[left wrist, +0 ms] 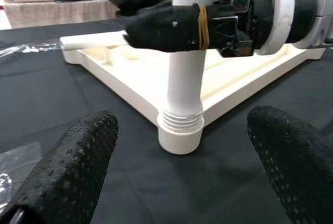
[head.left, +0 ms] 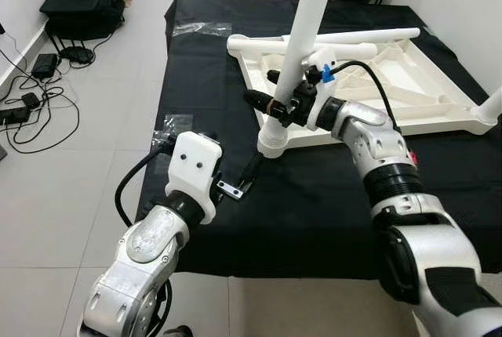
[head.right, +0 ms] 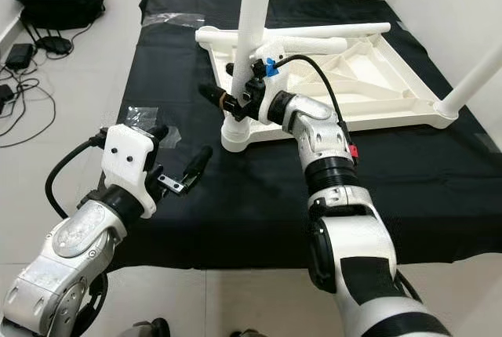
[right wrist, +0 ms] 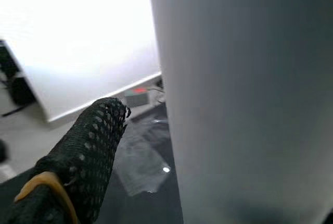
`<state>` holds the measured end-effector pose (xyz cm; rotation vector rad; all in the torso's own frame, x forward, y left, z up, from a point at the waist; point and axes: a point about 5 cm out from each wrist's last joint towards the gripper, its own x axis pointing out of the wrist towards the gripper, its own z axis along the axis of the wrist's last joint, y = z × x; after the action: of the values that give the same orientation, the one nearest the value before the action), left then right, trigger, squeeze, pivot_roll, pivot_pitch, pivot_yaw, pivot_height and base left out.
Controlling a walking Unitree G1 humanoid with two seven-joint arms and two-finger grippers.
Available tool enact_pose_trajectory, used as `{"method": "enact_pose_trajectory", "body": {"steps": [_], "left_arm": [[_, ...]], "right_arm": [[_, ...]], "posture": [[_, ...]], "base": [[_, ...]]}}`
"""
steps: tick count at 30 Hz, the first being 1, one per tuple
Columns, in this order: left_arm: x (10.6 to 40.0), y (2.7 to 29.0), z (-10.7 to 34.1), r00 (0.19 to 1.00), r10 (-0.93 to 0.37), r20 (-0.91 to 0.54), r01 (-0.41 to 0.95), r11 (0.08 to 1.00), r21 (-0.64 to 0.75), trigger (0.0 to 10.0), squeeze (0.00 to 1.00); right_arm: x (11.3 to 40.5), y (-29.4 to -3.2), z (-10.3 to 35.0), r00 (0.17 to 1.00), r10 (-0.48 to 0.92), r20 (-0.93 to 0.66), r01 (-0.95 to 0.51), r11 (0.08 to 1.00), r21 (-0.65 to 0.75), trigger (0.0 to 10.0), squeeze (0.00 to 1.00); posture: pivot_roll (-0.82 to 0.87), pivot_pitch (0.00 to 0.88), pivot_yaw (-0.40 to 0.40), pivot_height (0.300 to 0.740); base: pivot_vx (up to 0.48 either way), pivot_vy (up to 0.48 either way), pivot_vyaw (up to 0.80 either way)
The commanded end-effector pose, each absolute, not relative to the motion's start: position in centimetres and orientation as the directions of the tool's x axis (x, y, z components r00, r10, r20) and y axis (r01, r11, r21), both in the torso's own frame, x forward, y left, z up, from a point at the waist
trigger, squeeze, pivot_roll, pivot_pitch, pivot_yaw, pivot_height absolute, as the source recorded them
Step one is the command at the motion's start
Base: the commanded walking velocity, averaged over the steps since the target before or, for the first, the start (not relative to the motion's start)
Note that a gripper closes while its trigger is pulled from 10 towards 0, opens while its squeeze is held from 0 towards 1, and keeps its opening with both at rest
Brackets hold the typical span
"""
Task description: Building children table
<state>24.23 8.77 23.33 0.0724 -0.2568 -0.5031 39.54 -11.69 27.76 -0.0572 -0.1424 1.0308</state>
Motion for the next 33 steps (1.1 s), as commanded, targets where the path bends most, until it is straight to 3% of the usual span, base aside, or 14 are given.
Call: {"method": "enact_pose_trajectory", "body": {"steps": [1,7,8,9,10,18,20,21,23,25,26,27,28,33], "left_arm": [[23.8,8.5,23.2,0.837,-0.502,0.217,0.489,0.865,0.116,10.0,0.00],[23.7,8.7,23.2,0.844,-0.492,0.212,0.477,0.871,0.120,10.0,0.00],[23.7,8.8,23.2,0.845,-0.491,0.212,0.477,0.871,0.120,10.0,0.00],[23.7,8.8,23.2,0.845,-0.491,0.212,0.477,0.871,0.120,10.0,0.00],[23.7,8.8,23.1,0.846,-0.491,0.209,0.475,0.871,0.124,10.0,0.00],[23.7,8.7,23.0,0.848,-0.487,0.208,0.470,0.873,0.128,10.0,0.00],[23.7,8.7,23.0,0.848,-0.487,0.209,0.470,0.873,0.129,10.0,0.00],[23.8,8.7,23.1,0.849,-0.485,0.211,0.467,0.875,0.130,10.0,0.00],[23.8,8.7,23.1,0.849,-0.485,0.211,0.467,0.875,0.130,10.0,0.00],[23.8,8.7,23.1,0.849,-0.483,0.213,0.464,0.876,0.134,10.0,0.00],[23.8,8.8,23.1,0.851,-0.478,0.216,0.458,0.878,0.136,10.0,0.00],[23.8,8.8,23.1,0.851,-0.478,0.216,0.458,0.878,0.136,10.0,0.00],[23.9,8.9,23.2,0.852,-0.476,0.219,0.456,0.879,0.139,10.0,0.00],[23.9,8.9,23.2,0.852,-0.474,0.223,0.453,0.880,0.141,10.0,0.00]], "right_arm": [[39.4,-10.3,27.8,0.420,0.903,0.086,-0.901,0.427,-0.082,10.0,0.00],[39.4,-9.1,27.2,0.349,0.931,0.103,-0.935,0.353,-0.026,10.0,0.00],[39.4,-8.9,27.1,0.353,0.930,0.103,-0.933,0.358,-0.034,5.0,0.00],[39.4,-8.9,27.1,0.353,0.930,0.103,-0.933,0.358,-0.034,5.0,0.00],[39.6,-8.7,27.0,0.366,0.925,0.105,-0.928,0.371,-0.032,0.0,0.00],[39.7,-8.8,26.7,0.396,0.914,0.092,-0.915,0.401,-0.046,0.0,0.00],[40.0,-9.1,26.7,0.458,0.884,0.089,-0.883,0.464,-0.069,0.0,0.00],[40.6,-9.5,26.7,0.565,0.821,0.076,-0.818,0.570,-0.074,0.0,0.00],[40.6,-9.5,26.7,0.565,0.821,0.076,-0.818,0.570,-0.074,0.0,0.00],[41.2,-10.2,26.5,0.681,0.731,0.053,-0.726,0.682,-0.088,0.0,0.00],[41.8,-11.1,25.8,0.801,0.599,0.002,-0.596,0.797,-0.100,0.0,0.00],[41.8,-11.1,25.8,0.801,0.599,0.002,-0.596,0.797,-0.100,0.0,0.00],[42.2,-12.2,25.3,0.899,0.436,-0.023,-0.436,0.891,-0.129,0.0,0.00],[42.4,-14.8,24.4,0.995,0.100,0.004,-0.099,0.990,-0.098,0.0,0.00]], "posture": [[0.08,0.224,-0.117,0.740],[0.10,0.226,-0.117,0.740],[0.10,0.224,-0.116,0.740],[0.10,0.224,-0.116,0.740],[0.10,0.221,-0.114,0.740],[0.10,0.200,-0.116,0.740],[0.10,0.190,-0.117,0.740],[0.10,0.190,-0.117,0.740],[0.10,0.190,-0.117,0.740],[0.10,0.178,-0.119,0.740],[0.10,0.173,-0.114,0.740],[0.10,0.173,-0.114,0.740],[0.09,0.173,-0.112,0.740],[0.08,0.169,-0.112,0.740]], "base": [[0.000,0.000,0.00],[0.000,0.000,0.00],[0.000,0.000,0.00],[0.000,0.000,0.00],[0.000,0.000,0.00],[0.000,0.000,0.00],[0.000,0.000,0.00],[0.000,0.000,0.00],[0.000,0.000,0.00],[0.000,0.000,0.00],[0.000,0.000,0.00],[0.000,0.000,0.00],[0.000,0.000,0.00],[0.000,0.000,0.00]]}}
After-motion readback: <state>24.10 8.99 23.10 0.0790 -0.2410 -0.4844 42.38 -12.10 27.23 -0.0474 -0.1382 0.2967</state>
